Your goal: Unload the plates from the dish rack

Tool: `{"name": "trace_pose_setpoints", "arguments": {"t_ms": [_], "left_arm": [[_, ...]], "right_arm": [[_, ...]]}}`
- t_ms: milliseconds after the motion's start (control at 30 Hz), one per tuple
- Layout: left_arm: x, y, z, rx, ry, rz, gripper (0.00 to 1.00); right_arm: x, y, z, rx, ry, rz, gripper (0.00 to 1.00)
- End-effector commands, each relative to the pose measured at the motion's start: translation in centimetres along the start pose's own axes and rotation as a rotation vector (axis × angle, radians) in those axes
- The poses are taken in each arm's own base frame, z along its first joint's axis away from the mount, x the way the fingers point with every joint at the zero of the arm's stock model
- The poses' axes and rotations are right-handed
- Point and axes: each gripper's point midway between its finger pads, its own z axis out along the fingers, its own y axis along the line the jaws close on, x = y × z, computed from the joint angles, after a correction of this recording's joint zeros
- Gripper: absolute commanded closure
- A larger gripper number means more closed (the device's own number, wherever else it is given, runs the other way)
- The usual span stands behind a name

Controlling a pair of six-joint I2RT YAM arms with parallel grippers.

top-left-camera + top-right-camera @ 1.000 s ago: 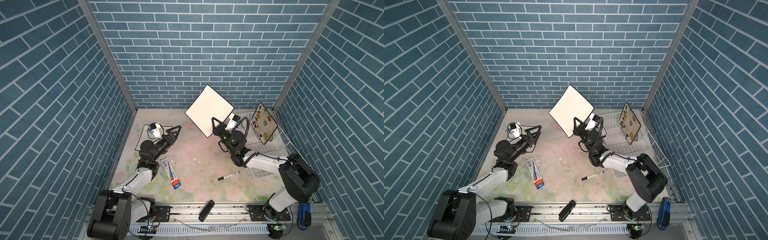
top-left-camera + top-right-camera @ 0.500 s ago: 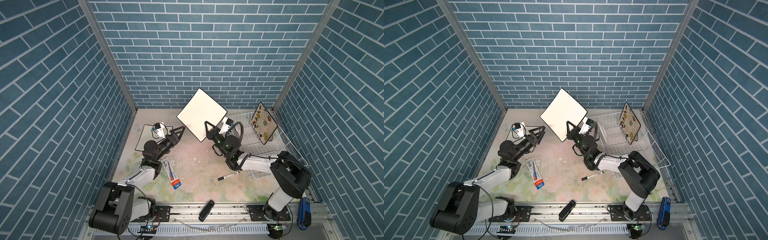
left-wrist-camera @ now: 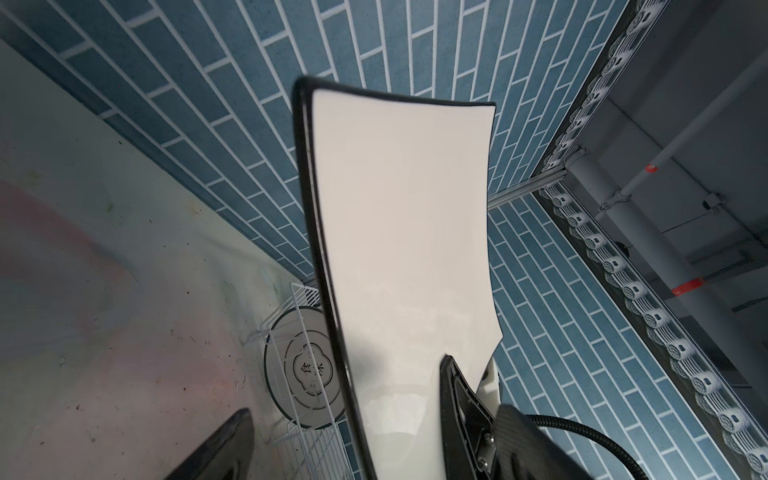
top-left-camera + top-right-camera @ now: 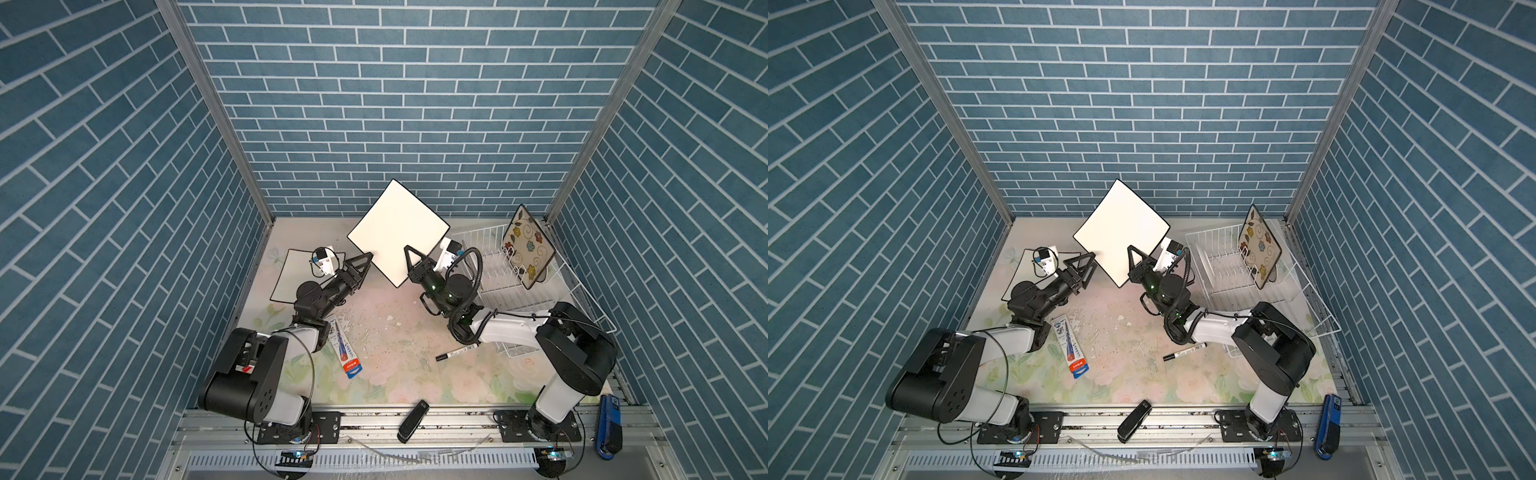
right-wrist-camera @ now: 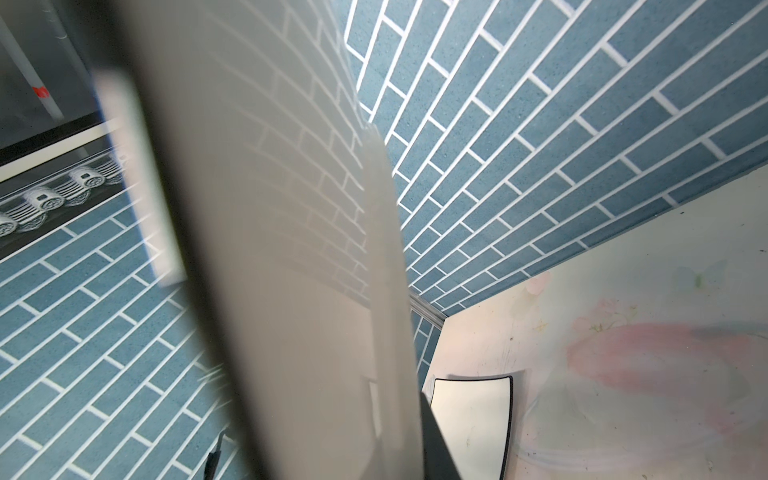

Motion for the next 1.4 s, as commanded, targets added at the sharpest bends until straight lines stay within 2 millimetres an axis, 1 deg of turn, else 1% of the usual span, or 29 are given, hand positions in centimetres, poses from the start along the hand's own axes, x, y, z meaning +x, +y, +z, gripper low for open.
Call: {"name": "trace_pose_setpoints", "arguments": {"t_ms": [0, 167, 300, 400, 667, 800, 967, 1067, 1267, 1367], "left_arm": [[-0.1, -2.8, 0.2, 0.096, -0.004, 0.067, 0.09], [-0.3, -3.6, 0.3, 0.116, -0.004, 0.082, 0.08], [-0.7, -4.9, 0.6, 0.147, -0.006, 0.104, 0.1], [-1.1, -5.8, 0.8, 0.17, -0.014, 0.122, 0.11], [-1.7, -7.4, 0.6, 0.202, -0.04, 0.14, 0.16], [-1.8, -8.3, 0.5, 0.22, -0.044, 0.151, 0.24], [-2.0, -8.6, 0.4, 0.224, -0.058, 0.15, 0.36], [-2.2, -8.7, 0.4, 0.228, -0.066, 0.148, 0.43], [-2.5, -9.4, 0.6, 0.244, -0.068, 0.15, 0.53], [-2.6, -9.5, 0.7, 0.247, -0.069, 0.151, 0.55]], "right_arm": [[-6.0, 8.2, 0.1, -0.266, -0.192, 0.138, 1.0], [-5.8, 8.6, 0.2, -0.278, -0.186, 0.162, 1.0], [-6.1, 9.8, 0.2, -0.308, -0.187, 0.17, 1.0], [-6.4, 10.3, 0.0, -0.321, -0.187, 0.181, 1.0], [-6.5, 11.2, -0.2, -0.35, -0.173, 0.203, 1.0], [-6.6, 11.5, -0.1, -0.365, -0.163, 0.236, 1.0], [-6.7, 12.8, 0.1, -0.407, -0.144, 0.269, 1.0], [-6.6, 13.0, 0.1, -0.412, -0.143, 0.271, 1.0], [-6.4, 13.6, 0.4, -0.43, -0.133, 0.287, 1.0], [-6.3, 14.0, 0.5, -0.442, -0.126, 0.297, 1.0]]}}
